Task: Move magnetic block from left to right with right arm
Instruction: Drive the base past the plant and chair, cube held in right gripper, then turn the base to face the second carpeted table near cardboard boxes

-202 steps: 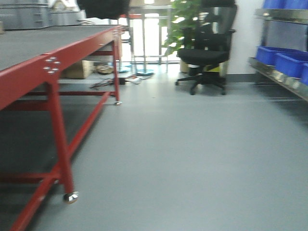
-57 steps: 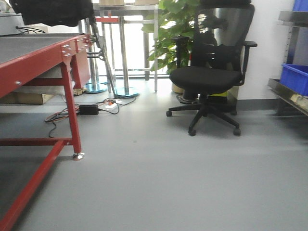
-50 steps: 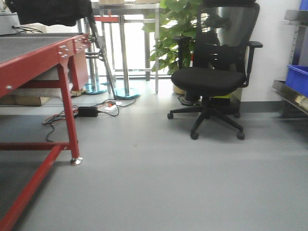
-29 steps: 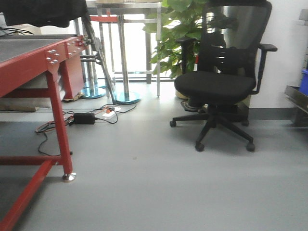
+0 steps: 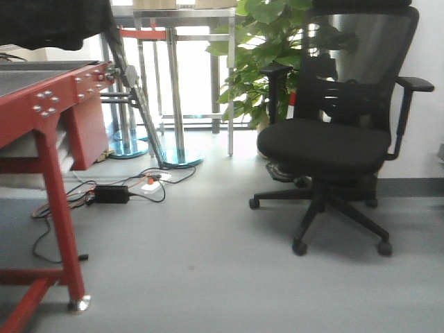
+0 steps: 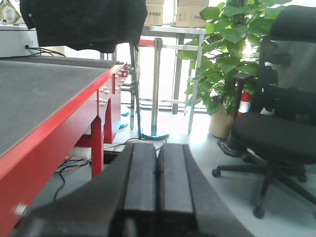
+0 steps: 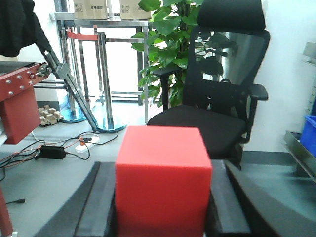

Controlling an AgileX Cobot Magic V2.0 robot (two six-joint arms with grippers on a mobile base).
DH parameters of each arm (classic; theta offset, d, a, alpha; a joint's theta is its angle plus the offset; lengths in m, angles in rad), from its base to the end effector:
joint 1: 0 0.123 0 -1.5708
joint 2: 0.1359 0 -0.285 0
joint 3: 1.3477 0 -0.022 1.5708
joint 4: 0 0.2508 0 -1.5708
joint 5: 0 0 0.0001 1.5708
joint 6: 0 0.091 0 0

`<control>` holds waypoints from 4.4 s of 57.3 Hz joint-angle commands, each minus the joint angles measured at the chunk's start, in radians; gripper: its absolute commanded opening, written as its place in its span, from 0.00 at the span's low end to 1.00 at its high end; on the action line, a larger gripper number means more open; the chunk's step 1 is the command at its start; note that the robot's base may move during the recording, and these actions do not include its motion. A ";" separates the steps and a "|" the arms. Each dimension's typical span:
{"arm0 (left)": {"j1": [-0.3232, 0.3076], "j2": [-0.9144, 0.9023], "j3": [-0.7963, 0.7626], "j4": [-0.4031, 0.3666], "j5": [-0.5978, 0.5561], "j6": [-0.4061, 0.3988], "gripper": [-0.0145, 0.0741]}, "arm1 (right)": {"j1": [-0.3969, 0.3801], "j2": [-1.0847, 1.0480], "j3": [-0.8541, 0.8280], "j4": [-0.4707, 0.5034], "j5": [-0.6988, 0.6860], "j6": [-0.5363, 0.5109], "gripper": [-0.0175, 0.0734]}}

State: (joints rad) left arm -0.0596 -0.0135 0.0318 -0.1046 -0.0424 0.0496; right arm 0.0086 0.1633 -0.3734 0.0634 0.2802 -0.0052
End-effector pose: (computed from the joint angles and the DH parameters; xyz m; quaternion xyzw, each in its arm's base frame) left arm 0.0562 -0.0030 0.2070 -0.0001 0.6668 -0.0412 0.7441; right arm 0.0520 0.0020 0.3030 0.0103 0.7008 0.0291 0.7127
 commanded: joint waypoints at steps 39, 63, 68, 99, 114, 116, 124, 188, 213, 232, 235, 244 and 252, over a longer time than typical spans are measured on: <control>-0.004 -0.009 0.009 -0.005 -0.089 0.002 0.02 | -0.006 0.012 -0.027 0.002 -0.087 -0.007 0.54; -0.004 -0.009 0.009 -0.005 -0.089 0.002 0.02 | -0.006 0.012 -0.027 0.002 -0.087 -0.007 0.54; -0.004 -0.009 0.009 -0.005 -0.089 0.002 0.02 | -0.006 0.012 -0.027 0.002 -0.087 -0.007 0.54; -0.004 -0.009 0.009 -0.005 -0.089 0.002 0.02 | -0.006 0.012 -0.027 0.002 -0.087 -0.007 0.54; -0.004 -0.009 0.009 -0.005 -0.089 0.002 0.02 | -0.006 0.012 -0.027 0.002 -0.087 -0.007 0.54; -0.004 -0.009 0.009 -0.005 -0.089 0.002 0.02 | -0.006 0.012 -0.027 0.002 -0.087 -0.007 0.54; -0.004 -0.009 0.009 -0.005 -0.089 0.002 0.02 | -0.006 0.012 -0.027 0.002 -0.087 -0.007 0.54; -0.004 -0.009 0.009 -0.005 -0.089 0.002 0.02 | -0.006 0.012 -0.027 0.002 -0.087 -0.007 0.54; -0.004 -0.009 0.009 -0.005 -0.089 0.002 0.02 | -0.006 0.012 -0.027 0.002 -0.087 -0.007 0.54; -0.004 -0.009 0.009 -0.005 -0.089 0.002 0.02 | -0.006 0.012 -0.027 0.002 -0.087 -0.007 0.54; -0.004 -0.009 0.009 -0.005 -0.089 0.002 0.02 | -0.006 0.012 -0.027 0.002 -0.087 -0.007 0.54; -0.004 -0.009 0.009 -0.005 -0.089 0.002 0.02 | -0.006 0.012 -0.027 0.002 -0.087 -0.007 0.54; -0.004 -0.009 0.009 -0.005 -0.089 0.002 0.02 | -0.006 0.012 -0.027 0.002 -0.087 -0.007 0.54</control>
State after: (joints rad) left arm -0.0596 -0.0135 0.0318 -0.1046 -0.0406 0.0496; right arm 0.0086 0.1633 -0.3734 0.0634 0.2808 -0.0052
